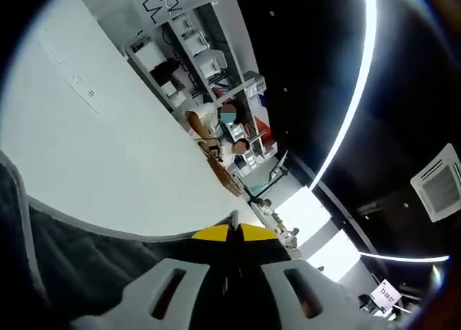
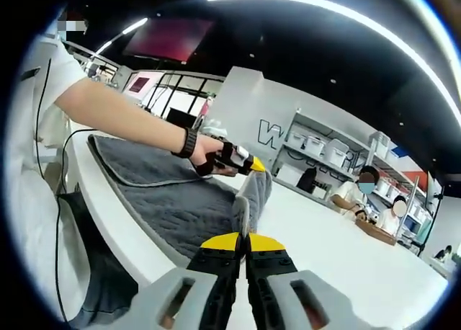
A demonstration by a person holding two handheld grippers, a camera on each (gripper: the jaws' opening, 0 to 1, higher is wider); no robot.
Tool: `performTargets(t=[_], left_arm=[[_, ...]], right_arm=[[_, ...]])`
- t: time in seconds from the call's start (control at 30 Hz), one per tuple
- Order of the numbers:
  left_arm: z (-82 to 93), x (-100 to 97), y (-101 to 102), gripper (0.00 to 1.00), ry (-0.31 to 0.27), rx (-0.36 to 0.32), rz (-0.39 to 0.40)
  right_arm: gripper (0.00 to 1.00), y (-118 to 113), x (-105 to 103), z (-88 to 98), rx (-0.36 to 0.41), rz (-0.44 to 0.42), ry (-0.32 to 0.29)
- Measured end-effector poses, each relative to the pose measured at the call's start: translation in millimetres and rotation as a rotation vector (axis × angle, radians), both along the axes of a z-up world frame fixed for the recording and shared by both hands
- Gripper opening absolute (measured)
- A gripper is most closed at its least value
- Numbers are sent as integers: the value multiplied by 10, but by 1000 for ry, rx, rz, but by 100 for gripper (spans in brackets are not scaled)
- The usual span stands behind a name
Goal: Open the folded towel by lifting each exposed corner and separating the folded layers until the towel lies flat within the target outline without major curled edges
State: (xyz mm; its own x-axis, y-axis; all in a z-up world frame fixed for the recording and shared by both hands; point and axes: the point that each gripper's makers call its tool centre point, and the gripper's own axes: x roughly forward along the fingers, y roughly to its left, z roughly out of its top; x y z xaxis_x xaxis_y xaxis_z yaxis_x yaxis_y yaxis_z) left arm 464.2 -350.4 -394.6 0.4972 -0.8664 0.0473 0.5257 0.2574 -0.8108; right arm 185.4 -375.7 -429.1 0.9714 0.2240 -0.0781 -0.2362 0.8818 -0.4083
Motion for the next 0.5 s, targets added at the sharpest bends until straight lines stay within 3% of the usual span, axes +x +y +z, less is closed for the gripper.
performTargets(t=[0.5], left_arm=[[50, -126, -189, 20, -10, -35, -64]], right_arm=[[1, -195, 3, -32, 6, -61, -14]])
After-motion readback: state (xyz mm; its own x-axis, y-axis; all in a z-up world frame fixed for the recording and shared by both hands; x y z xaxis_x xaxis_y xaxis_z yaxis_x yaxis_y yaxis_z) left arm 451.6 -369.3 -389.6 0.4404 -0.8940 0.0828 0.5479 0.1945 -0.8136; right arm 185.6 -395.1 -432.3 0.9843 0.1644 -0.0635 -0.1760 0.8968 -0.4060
